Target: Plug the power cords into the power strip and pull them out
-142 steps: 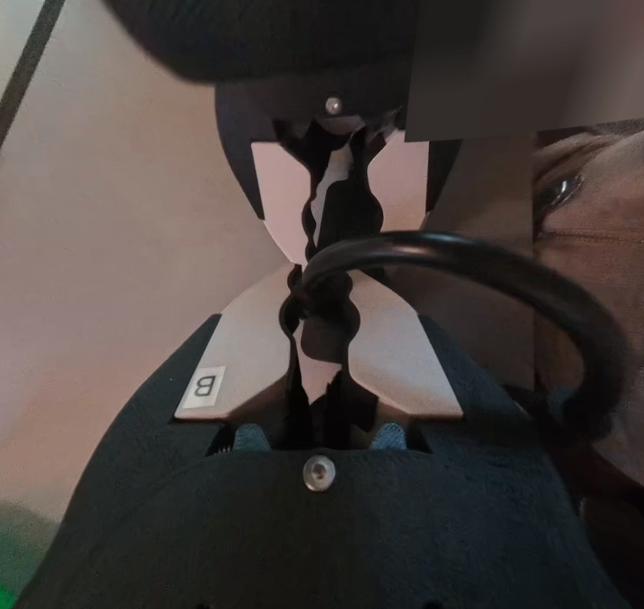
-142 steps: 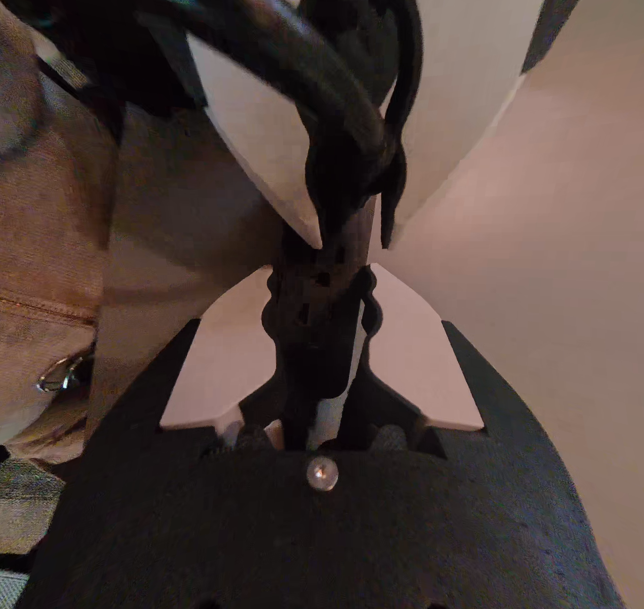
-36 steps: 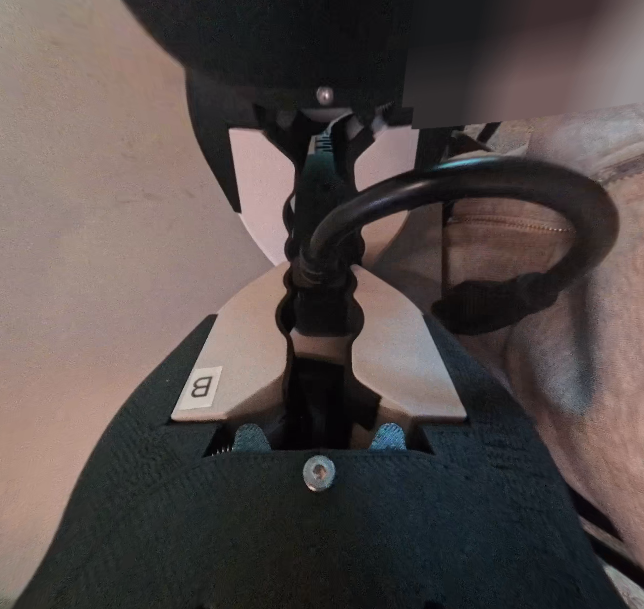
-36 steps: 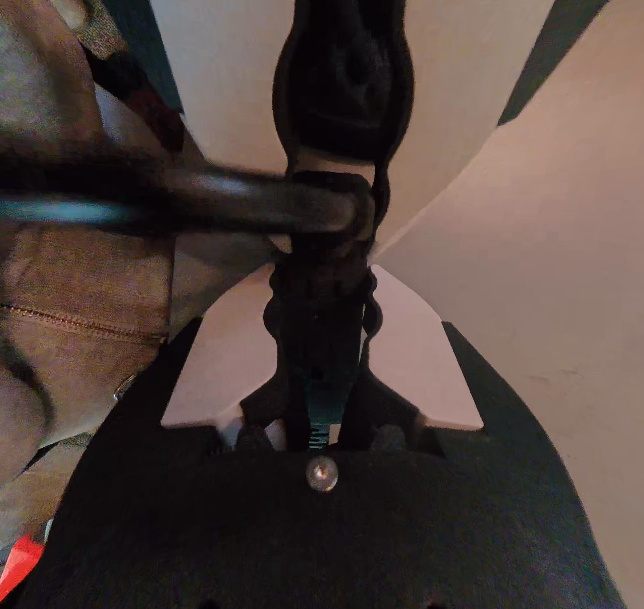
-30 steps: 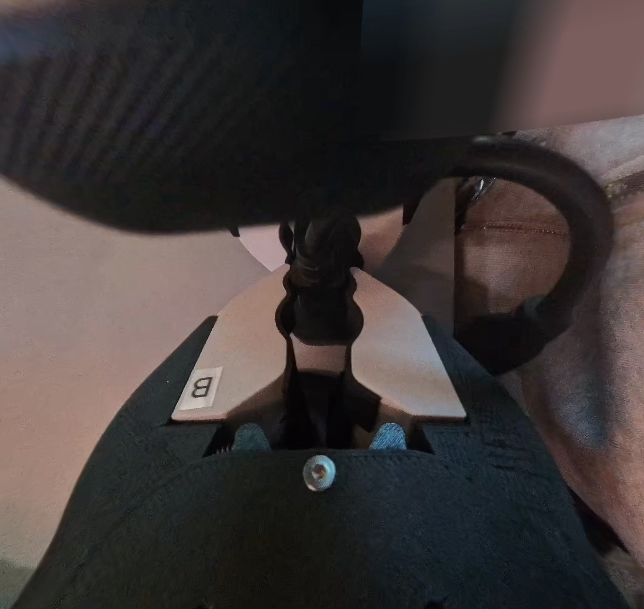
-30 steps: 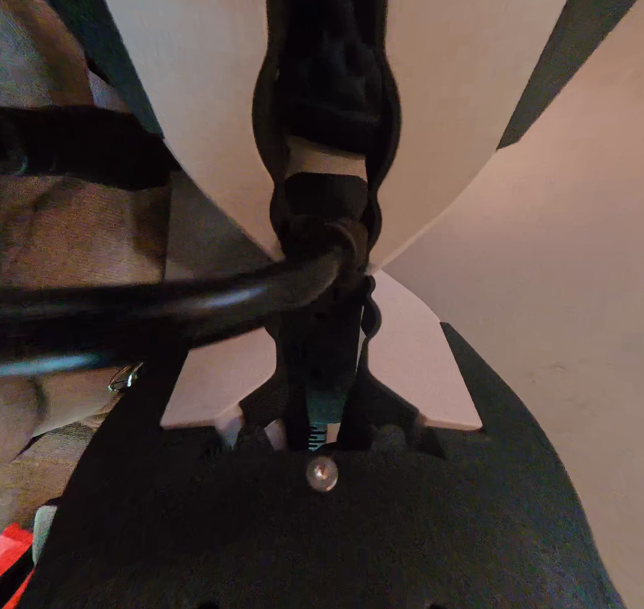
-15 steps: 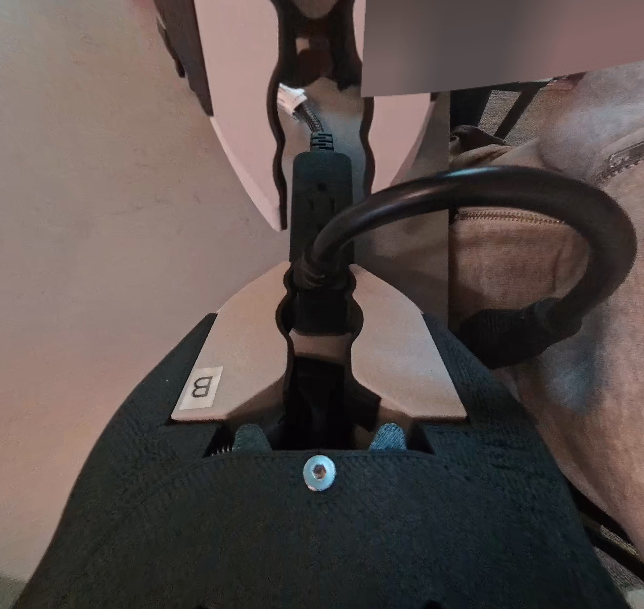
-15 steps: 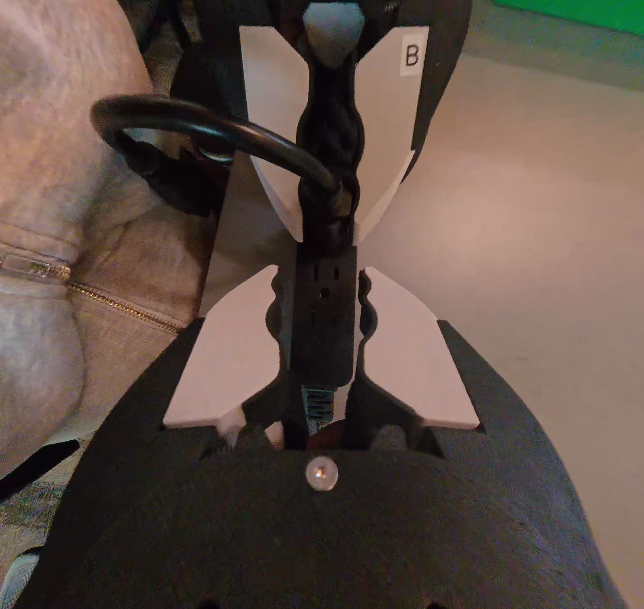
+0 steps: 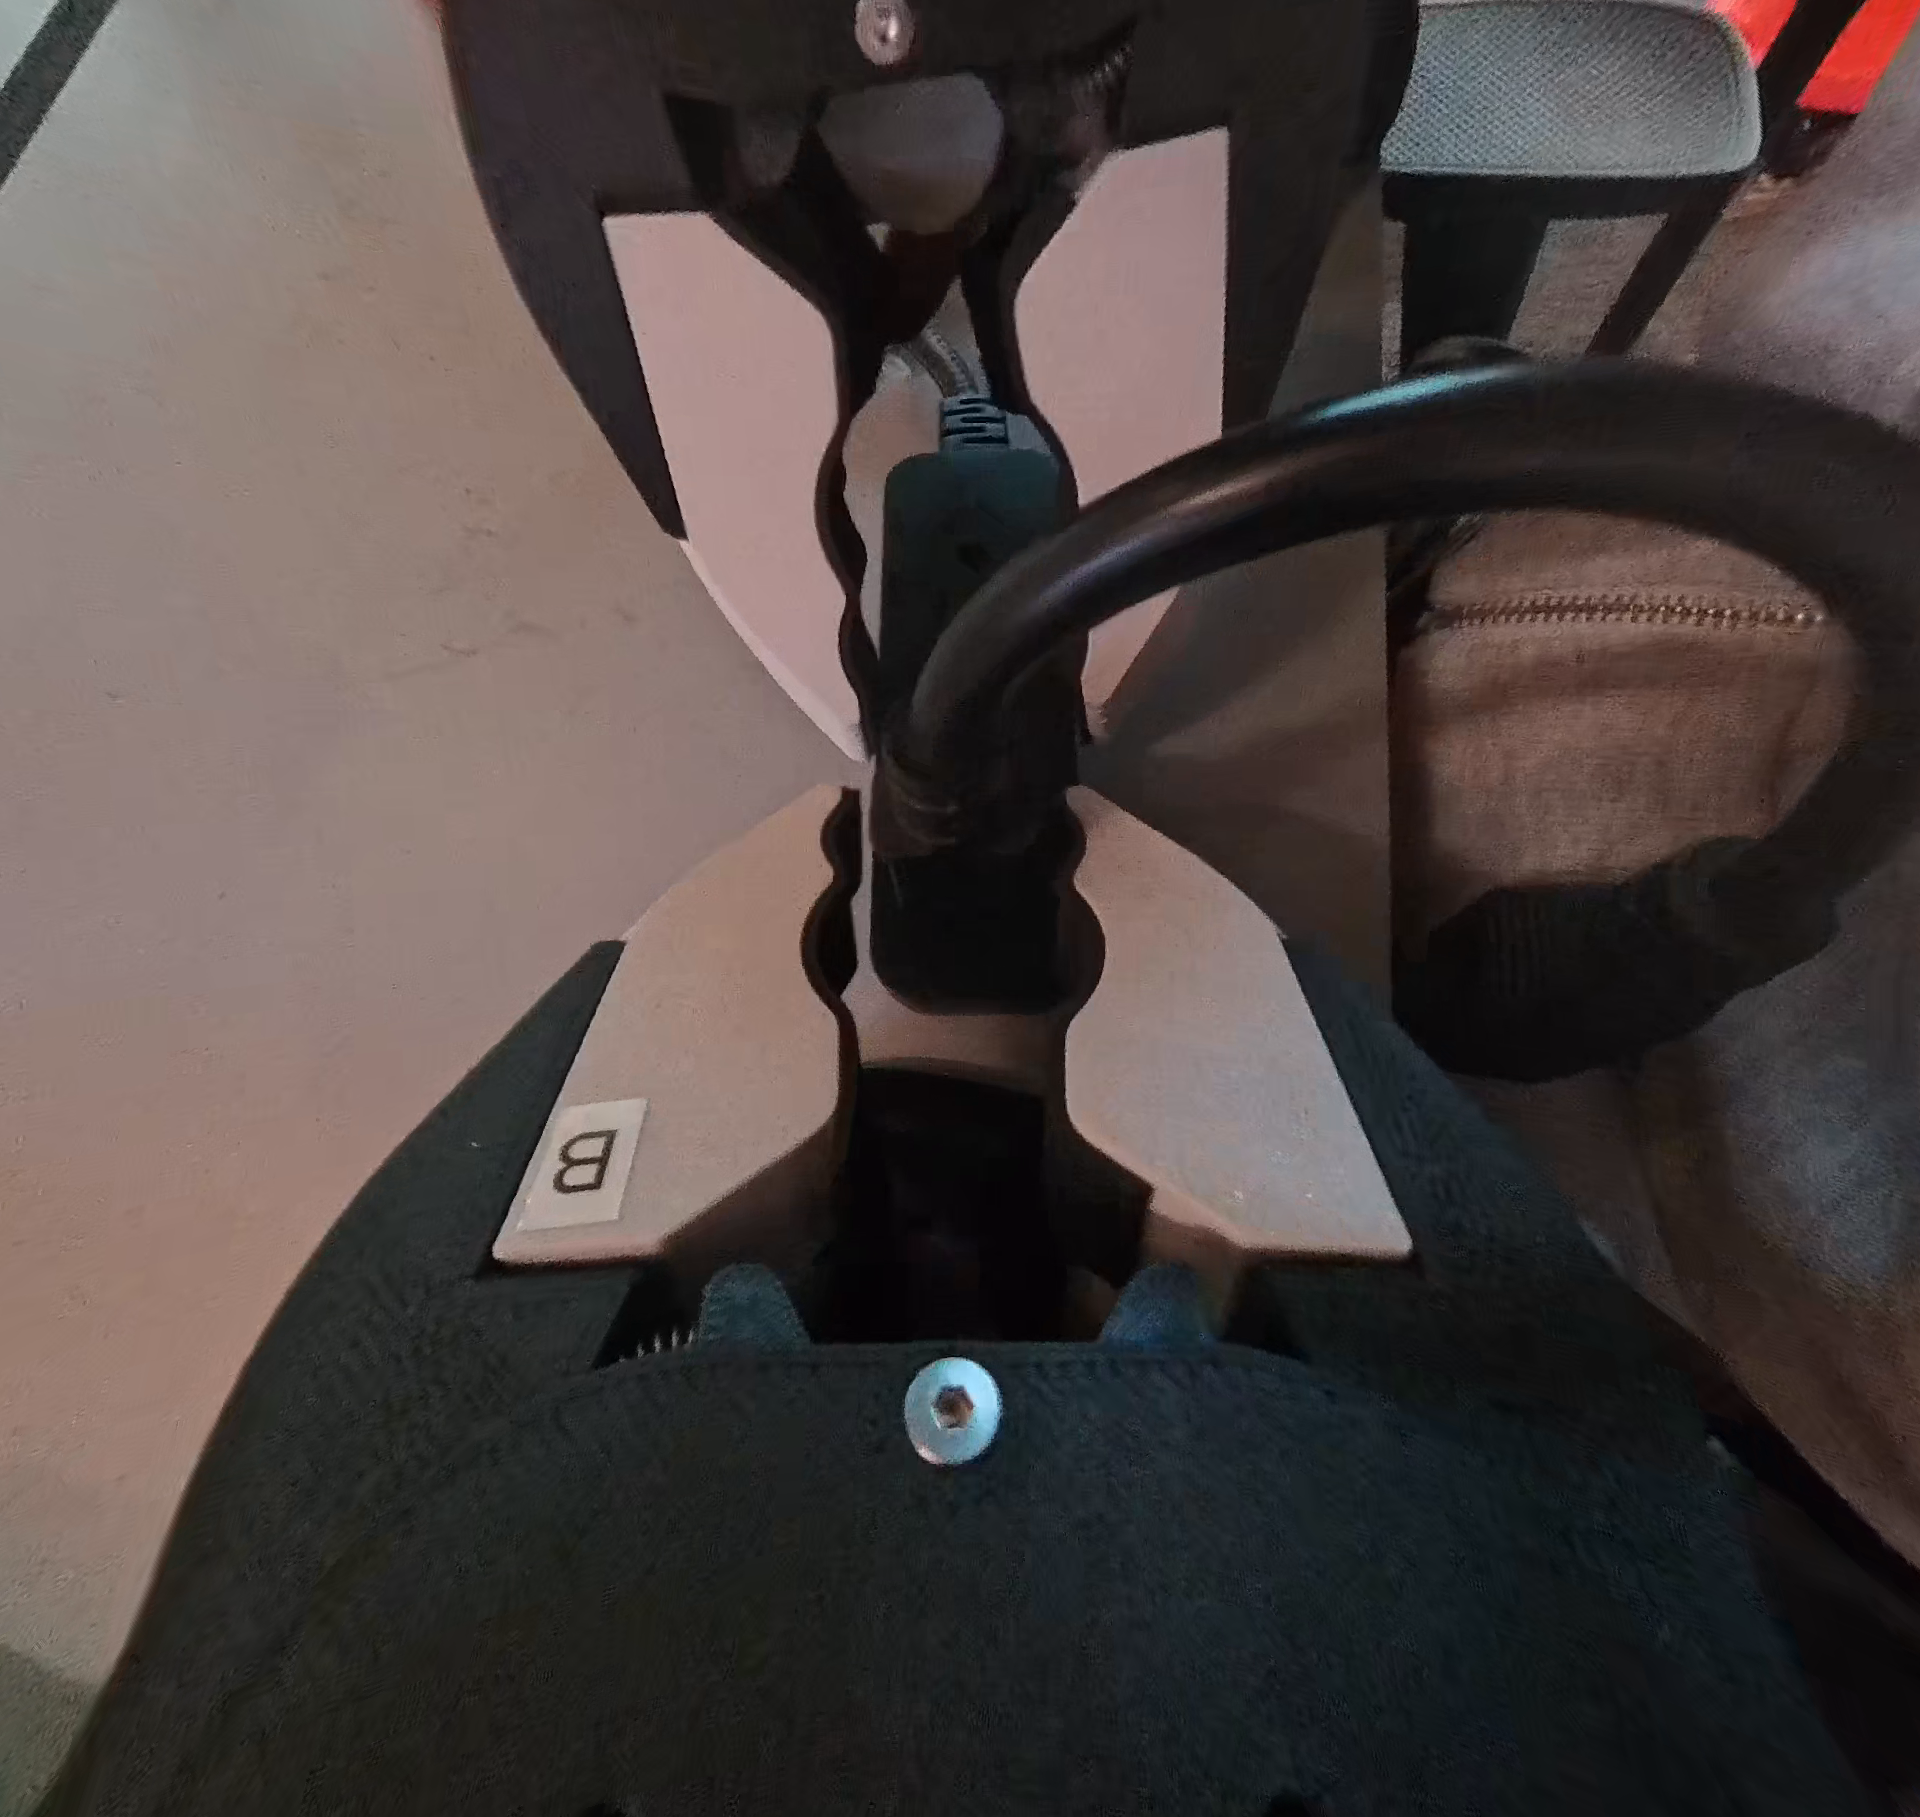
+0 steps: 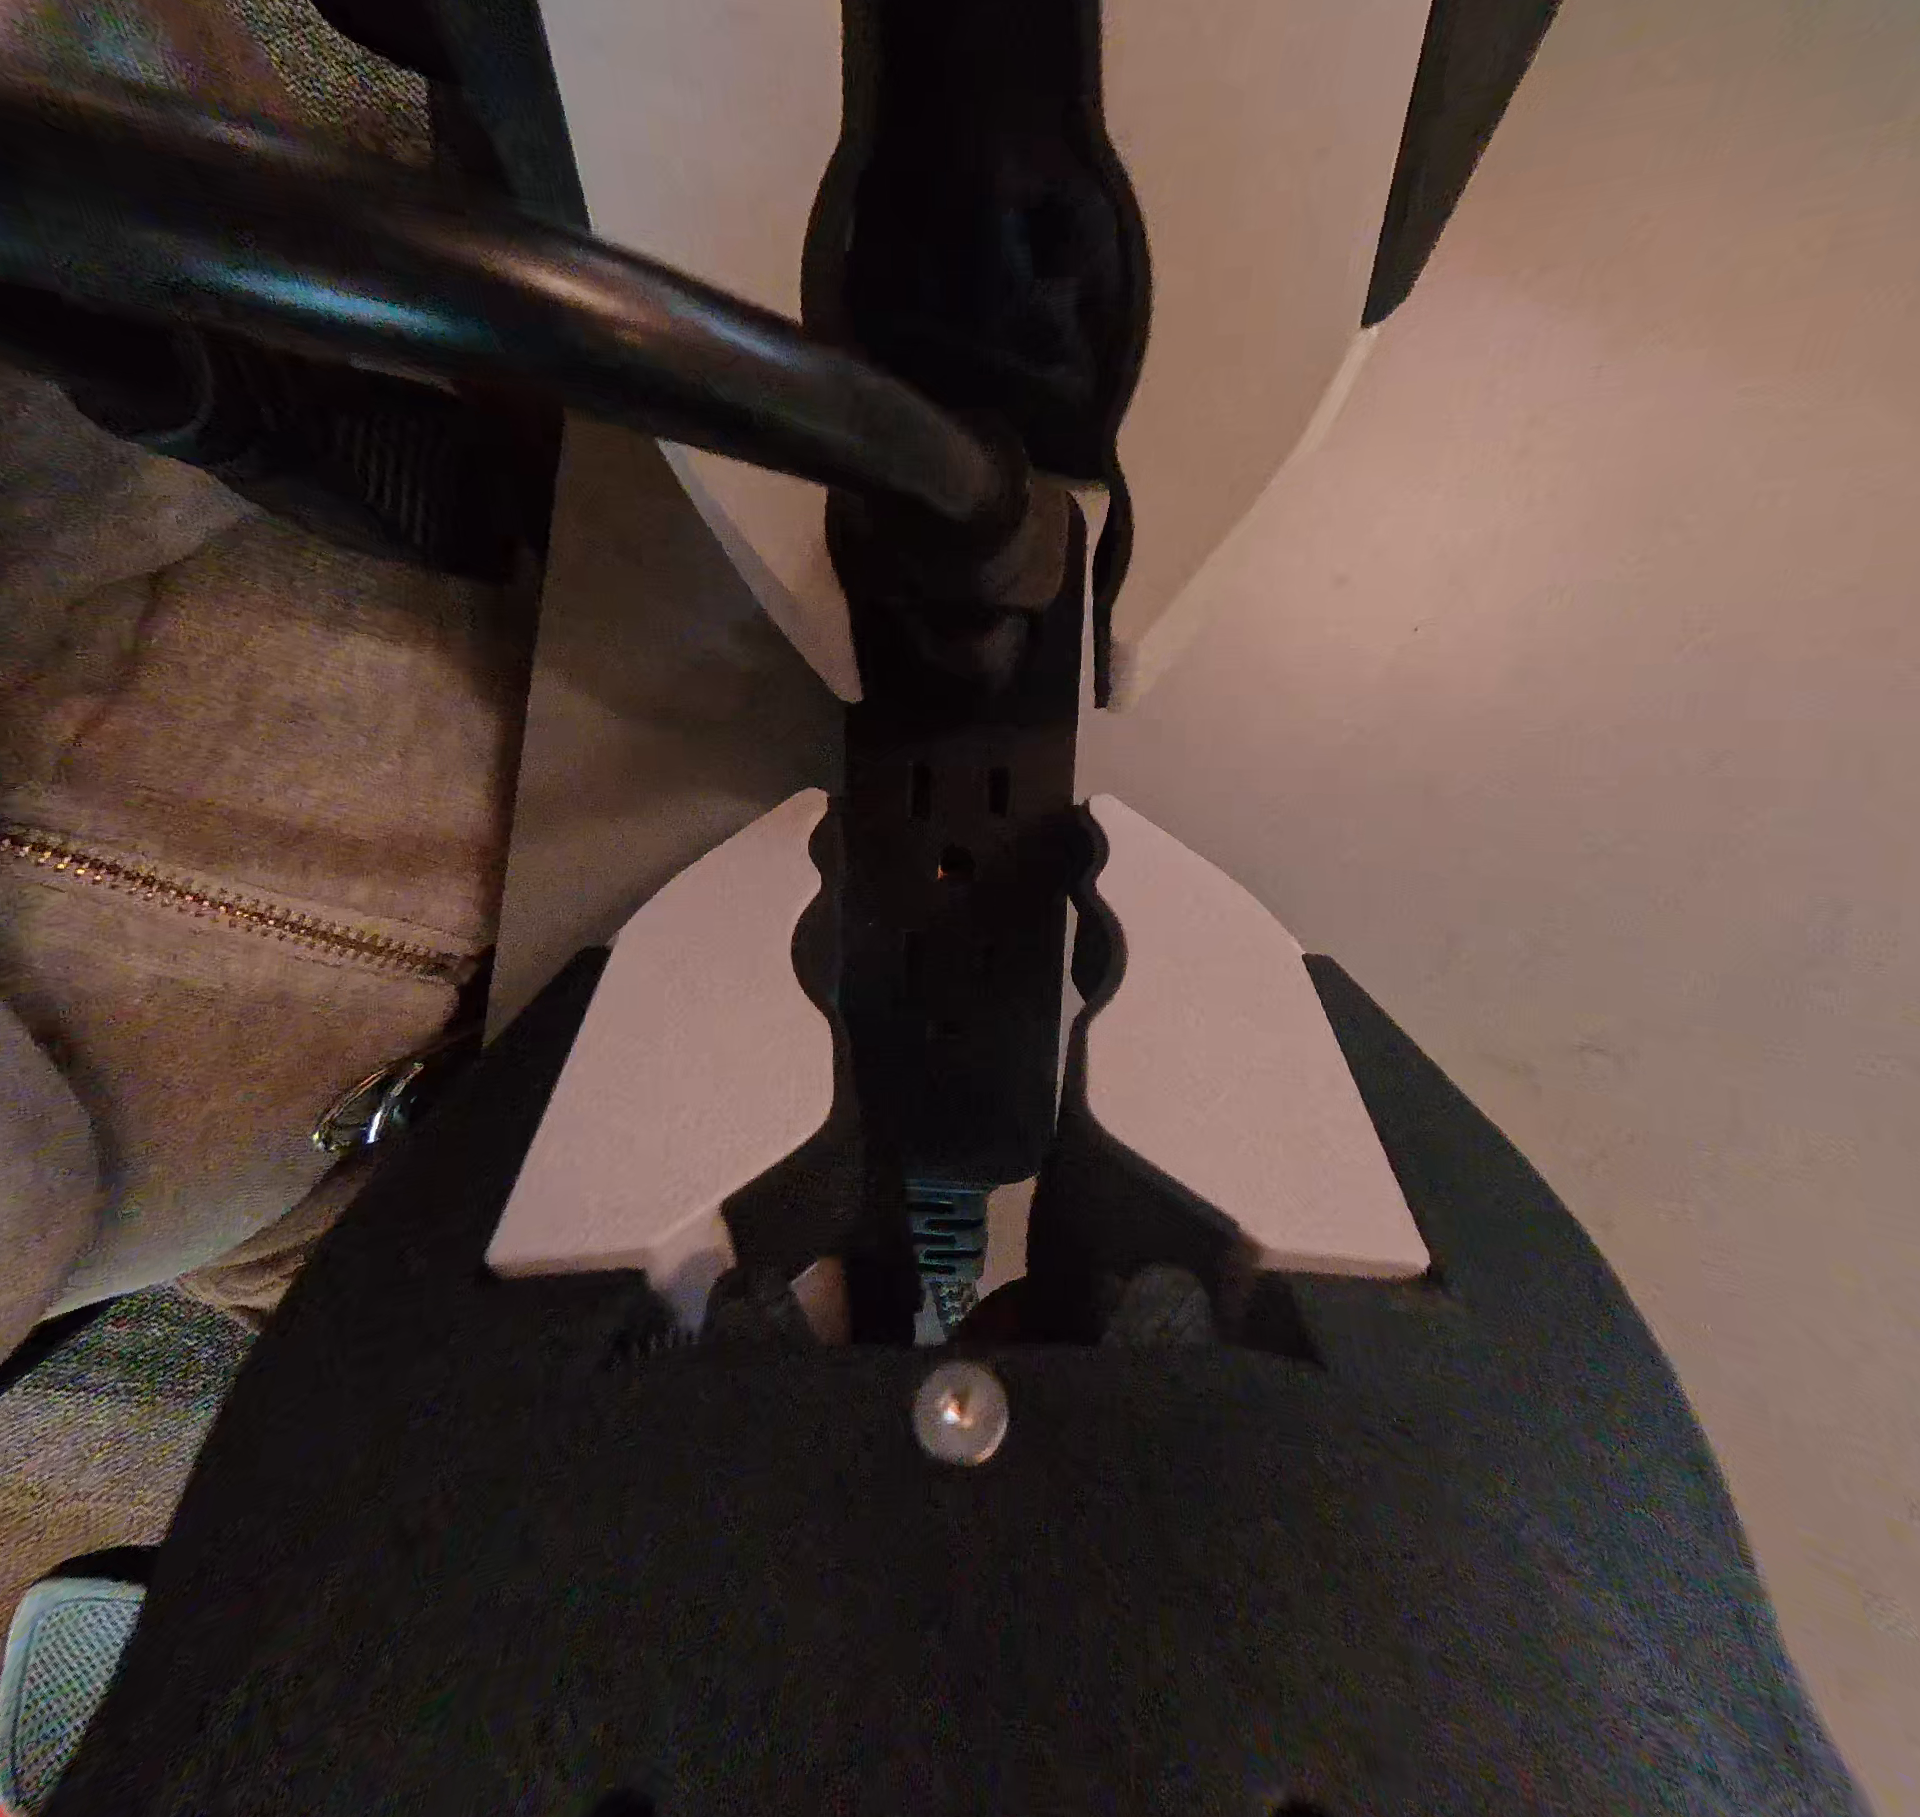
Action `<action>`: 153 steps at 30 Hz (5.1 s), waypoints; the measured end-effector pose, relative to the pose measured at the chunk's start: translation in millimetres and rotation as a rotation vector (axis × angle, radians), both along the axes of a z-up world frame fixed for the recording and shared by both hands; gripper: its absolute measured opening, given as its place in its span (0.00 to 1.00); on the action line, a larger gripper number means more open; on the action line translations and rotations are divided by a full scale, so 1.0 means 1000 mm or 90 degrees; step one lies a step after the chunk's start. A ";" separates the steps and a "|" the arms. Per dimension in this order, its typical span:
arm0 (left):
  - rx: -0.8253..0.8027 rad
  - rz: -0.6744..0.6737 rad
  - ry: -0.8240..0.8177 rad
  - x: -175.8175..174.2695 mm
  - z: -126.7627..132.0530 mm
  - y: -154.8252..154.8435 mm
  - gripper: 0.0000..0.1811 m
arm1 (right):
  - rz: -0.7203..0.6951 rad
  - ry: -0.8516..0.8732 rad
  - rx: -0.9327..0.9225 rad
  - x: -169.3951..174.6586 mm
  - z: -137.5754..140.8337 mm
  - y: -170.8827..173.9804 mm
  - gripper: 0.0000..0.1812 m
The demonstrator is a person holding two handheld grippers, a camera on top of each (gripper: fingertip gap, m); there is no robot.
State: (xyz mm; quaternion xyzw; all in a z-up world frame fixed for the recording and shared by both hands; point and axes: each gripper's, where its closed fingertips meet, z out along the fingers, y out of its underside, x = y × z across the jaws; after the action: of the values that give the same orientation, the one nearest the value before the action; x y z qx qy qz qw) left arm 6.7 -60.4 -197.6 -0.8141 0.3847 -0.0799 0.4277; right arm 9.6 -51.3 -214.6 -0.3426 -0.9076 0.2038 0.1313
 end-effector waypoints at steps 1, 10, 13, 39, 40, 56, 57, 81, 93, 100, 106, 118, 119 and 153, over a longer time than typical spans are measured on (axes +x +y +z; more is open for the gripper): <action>0.005 -0.009 0.006 0.001 0.000 -0.001 0.18 | -0.001 -0.002 0.000 0.000 0.000 0.000 0.24; -0.043 -0.002 -0.014 0.001 0.000 0.000 0.14 | -0.018 -0.024 0.009 -0.002 -0.002 0.001 0.24; -0.056 0.003 0.019 0.001 0.000 0.001 0.14 | -0.016 -0.042 0.026 -0.001 -0.002 0.002 0.24; -0.056 0.005 -0.060 -0.014 0.007 -0.001 0.14 | -0.031 -0.091 -0.028 -0.009 -0.005 -0.002 0.24; -0.057 0.003 -0.012 -0.012 0.008 -0.001 0.14 | -0.026 -0.099 -0.019 -0.008 -0.005 -0.003 0.24; -0.065 0.037 -0.073 -0.013 0.013 0.001 0.13 | -0.031 -0.100 -0.043 -0.007 -0.007 -0.004 0.25; -0.064 0.026 -0.023 -0.008 0.012 0.001 0.13 | -0.021 -0.114 -0.027 -0.004 -0.007 -0.004 0.25; 0.260 0.283 0.355 -0.102 0.008 0.061 0.31 | -0.043 0.425 -0.111 -0.039 0.053 0.035 0.39; 0.536 0.328 -0.046 -0.101 0.094 0.036 0.43 | -0.133 0.546 -0.233 -0.042 0.082 0.060 0.45; 0.536 0.321 -0.081 -0.101 0.095 0.034 0.39 | -0.173 0.554 -0.227 -0.044 0.078 0.073 0.51; 0.519 0.286 -0.054 -0.092 0.088 0.036 0.37 | -0.173 0.538 -0.214 -0.045 0.072 0.072 0.50; 0.523 0.284 -0.059 -0.092 0.089 0.035 0.36 | -0.183 0.533 -0.211 -0.045 0.070 0.075 0.48; 0.522 0.282 -0.056 -0.091 0.089 0.035 0.36 | -0.182 0.532 -0.209 -0.046 0.070 0.075 0.48; 0.599 0.278 -0.426 -0.106 0.135 0.008 0.35 | -0.027 0.372 -0.055 -0.065 0.070 0.073 0.37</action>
State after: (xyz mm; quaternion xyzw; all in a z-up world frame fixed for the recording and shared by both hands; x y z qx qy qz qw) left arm -99.7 -52.7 -62.4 -0.5292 0.0480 -0.0631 0.8448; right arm -54.9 21.4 -144.8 -0.2938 -0.8142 0.3297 0.3768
